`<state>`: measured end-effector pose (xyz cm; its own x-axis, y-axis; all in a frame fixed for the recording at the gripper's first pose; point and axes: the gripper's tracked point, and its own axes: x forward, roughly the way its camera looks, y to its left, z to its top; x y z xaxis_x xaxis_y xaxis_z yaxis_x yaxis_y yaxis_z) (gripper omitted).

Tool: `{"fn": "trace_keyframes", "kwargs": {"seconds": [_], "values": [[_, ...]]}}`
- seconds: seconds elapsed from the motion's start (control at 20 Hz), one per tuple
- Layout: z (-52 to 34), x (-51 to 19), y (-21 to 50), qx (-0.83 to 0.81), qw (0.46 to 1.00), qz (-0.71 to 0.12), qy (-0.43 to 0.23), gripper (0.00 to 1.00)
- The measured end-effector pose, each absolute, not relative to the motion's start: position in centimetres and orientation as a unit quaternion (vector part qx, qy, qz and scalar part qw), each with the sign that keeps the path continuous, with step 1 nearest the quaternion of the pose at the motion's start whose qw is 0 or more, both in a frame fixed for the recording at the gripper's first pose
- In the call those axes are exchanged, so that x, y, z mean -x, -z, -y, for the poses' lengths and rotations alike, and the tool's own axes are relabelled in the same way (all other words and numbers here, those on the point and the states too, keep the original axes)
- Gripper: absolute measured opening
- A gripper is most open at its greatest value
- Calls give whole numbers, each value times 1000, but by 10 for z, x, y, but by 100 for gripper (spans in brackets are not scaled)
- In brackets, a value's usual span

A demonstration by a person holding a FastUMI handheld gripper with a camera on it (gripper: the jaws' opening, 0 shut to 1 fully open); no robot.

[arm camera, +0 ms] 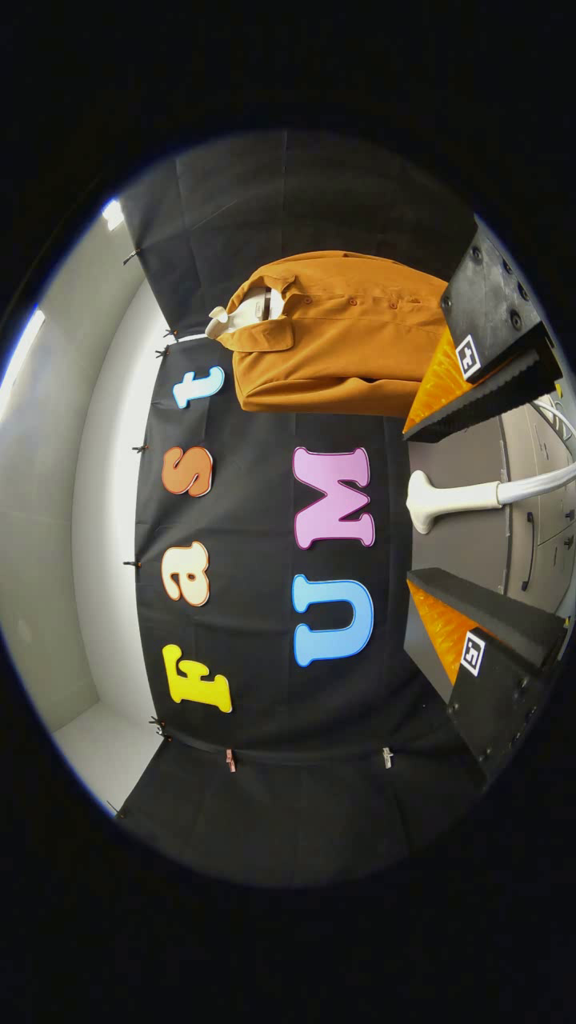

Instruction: Iron the clothes twice with a garment steamer, once on the left side and once on the right side.

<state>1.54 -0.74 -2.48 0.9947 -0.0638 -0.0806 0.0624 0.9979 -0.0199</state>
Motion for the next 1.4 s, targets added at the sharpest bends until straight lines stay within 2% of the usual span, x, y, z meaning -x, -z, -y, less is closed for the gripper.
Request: {"fn": "trace_keyframes", "kwargs": {"seconds": [0.65, 0.9, 1.4], "values": [[-1, -24, 81, 16, 990, -113, 81, 98], [4, -62, 110, 19, 985, -154, 75, 98], [23, -153, 198, 31, 956, -286, 49, 98]]}}
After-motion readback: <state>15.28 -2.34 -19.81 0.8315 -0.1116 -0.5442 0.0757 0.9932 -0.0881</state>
